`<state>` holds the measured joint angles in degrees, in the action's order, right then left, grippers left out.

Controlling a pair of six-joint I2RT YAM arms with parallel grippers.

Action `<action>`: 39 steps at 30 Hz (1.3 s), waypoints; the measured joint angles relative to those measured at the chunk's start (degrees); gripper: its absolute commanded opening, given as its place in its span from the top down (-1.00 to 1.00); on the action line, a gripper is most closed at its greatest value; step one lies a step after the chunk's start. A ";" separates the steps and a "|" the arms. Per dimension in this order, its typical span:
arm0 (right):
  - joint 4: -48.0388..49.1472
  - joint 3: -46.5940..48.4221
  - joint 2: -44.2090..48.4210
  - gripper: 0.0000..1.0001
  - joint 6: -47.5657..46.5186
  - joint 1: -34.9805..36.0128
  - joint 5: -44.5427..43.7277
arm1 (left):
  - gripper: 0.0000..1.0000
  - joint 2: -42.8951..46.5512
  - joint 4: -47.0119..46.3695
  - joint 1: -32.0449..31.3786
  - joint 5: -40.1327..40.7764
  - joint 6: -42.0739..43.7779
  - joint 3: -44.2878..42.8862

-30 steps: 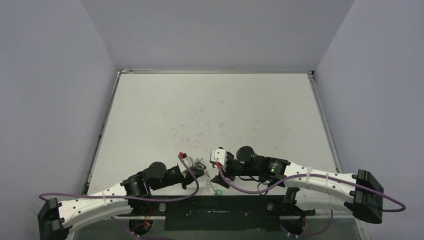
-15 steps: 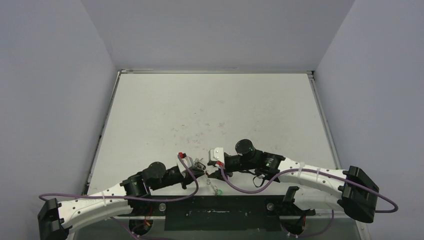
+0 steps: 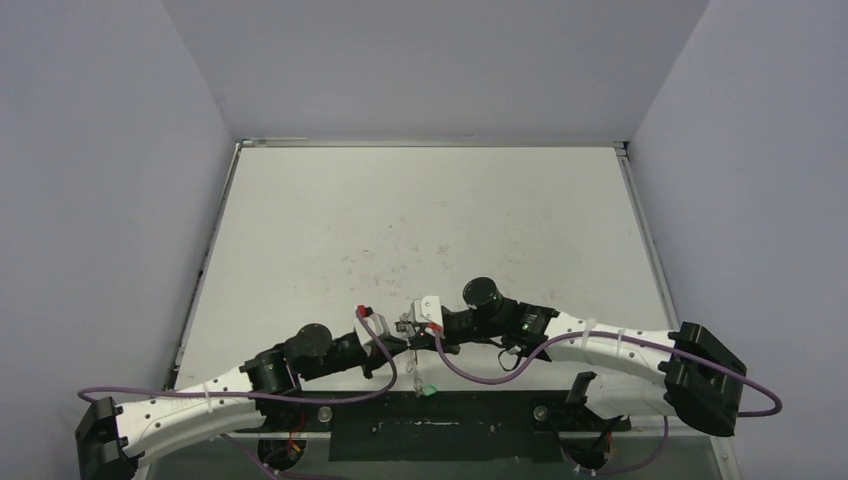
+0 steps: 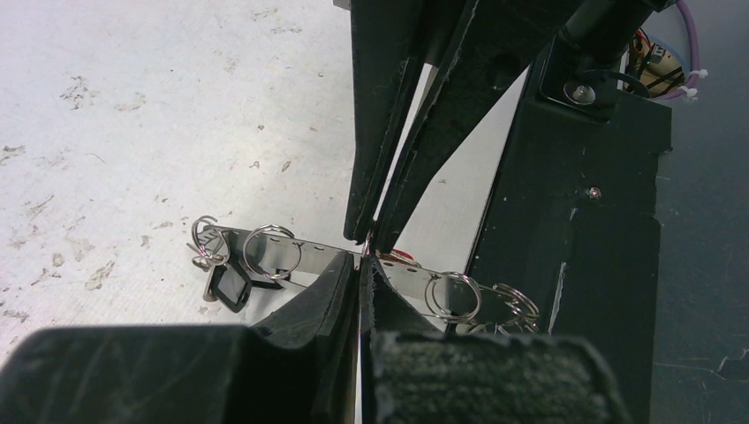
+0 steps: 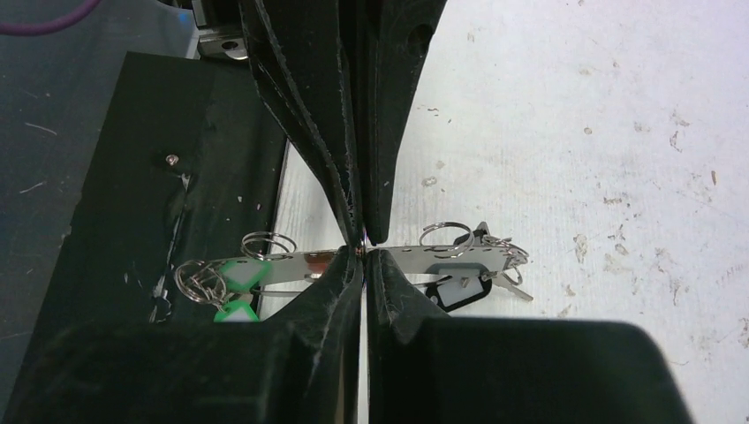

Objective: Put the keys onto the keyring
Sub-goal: Insert the key onto the keyring, then adjust the key on the keyring.

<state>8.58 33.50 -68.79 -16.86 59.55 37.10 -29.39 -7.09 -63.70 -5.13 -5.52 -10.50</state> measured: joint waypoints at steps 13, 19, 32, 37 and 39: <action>-14.12 7.78 -0.17 1.00 -1.70 0.52 -2.25 | 0.42 2.71 0.55 0.02 0.55 1.53 0.00; -28.89 16.85 -3.15 1.00 -2.32 1.64 -5.25 | 0.40 3.76 0.37 0.02 0.28 4.96 0.00; -42.60 25.42 -7.08 1.00 -3.50 3.17 -5.97 | 0.47 0.83 -8.41 0.02 -7.54 10.51 0.87; -42.86 25.42 -7.08 1.00 -3.50 3.17 -5.95 | 0.59 -1.31 -10.23 0.02 -9.64 10.71 1.27; -42.84 25.42 -7.08 1.00 -3.50 3.17 -5.84 | 0.68 -1.75 -10.36 0.02 -9.75 10.71 1.46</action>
<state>-34.26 58.92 -75.88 -20.36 62.72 31.27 -31.14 -17.45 -63.68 -14.87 5.19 -9.04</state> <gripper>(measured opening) 0.039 0.213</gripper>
